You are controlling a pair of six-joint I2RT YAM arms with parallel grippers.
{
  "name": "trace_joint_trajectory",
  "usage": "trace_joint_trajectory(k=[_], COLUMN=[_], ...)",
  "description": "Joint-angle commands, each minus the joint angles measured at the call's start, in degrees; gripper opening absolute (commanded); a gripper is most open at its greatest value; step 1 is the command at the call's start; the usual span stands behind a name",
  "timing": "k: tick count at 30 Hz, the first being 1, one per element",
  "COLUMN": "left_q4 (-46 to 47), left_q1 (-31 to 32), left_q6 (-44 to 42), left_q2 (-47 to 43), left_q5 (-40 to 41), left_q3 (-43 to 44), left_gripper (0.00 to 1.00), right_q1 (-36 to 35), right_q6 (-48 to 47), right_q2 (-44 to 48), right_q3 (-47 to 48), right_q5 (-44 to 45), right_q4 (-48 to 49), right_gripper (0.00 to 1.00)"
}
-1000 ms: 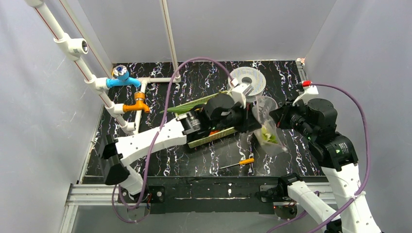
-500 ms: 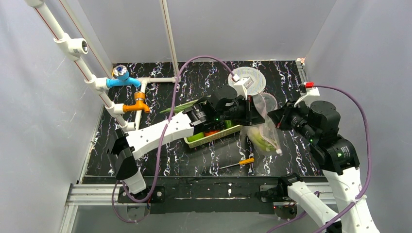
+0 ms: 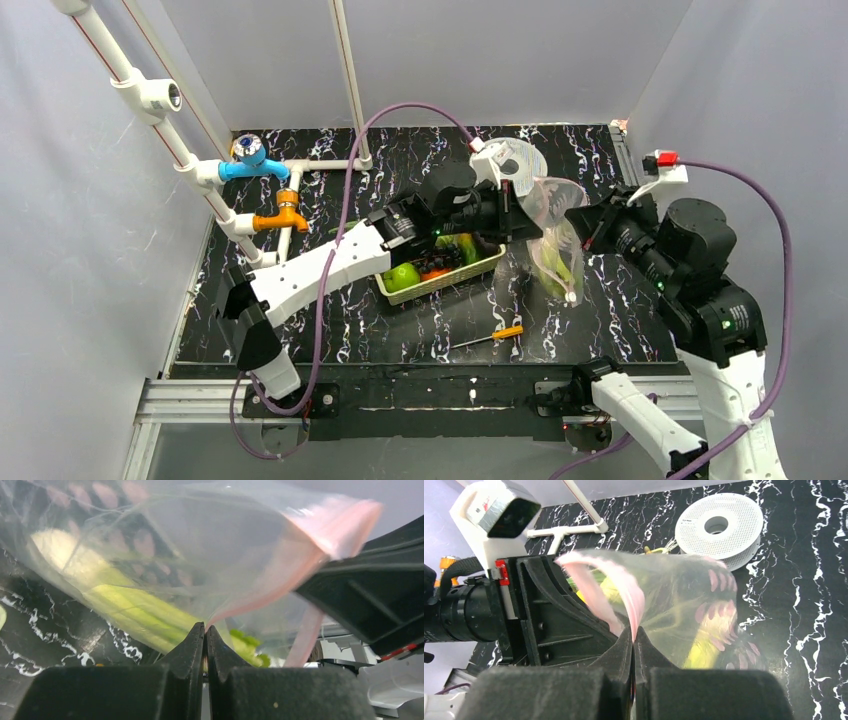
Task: Place the food in the zip-top bag and seal the zipper
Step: Adjust the zipper food storage bag at the center of the board, then pick up the fake vegetable from the bin.
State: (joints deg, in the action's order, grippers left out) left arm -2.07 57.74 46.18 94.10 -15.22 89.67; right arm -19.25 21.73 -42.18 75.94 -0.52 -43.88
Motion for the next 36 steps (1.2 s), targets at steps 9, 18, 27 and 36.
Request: trace_joint_trajectory(k=[9, 18, 27, 36], left_q4=[-1.77, -5.94, -18.18, -22.29], left_q1=[-1.37, -1.39, -1.38, -1.40], left_q6=[0.15, -6.61, -20.74, -25.96], left_q2=[-1.02, -15.58, -31.86, -32.06], left_q5=[-1.75, 0.70, 19.11, 32.74], left_q3=[-8.60, -14.91, -21.65, -26.17], left_gripper=[0.18, 0.58, 0.73, 0.75], right_q1=[-0.31, -0.27, -0.28, -0.27], right_q6=[-1.42, -0.58, -0.71, -1.88], right_q2=[3.31, 3.38, 4.26, 4.70], right_q3=[-12.25, -12.54, -11.03, -10.77], right_q5=[-1.00, -2.40, 2.92, 4.65], right_q4=[3.94, 5.47, 5.14, 4.85], right_gripper=[0.01, 0.01, 0.01, 0.01])
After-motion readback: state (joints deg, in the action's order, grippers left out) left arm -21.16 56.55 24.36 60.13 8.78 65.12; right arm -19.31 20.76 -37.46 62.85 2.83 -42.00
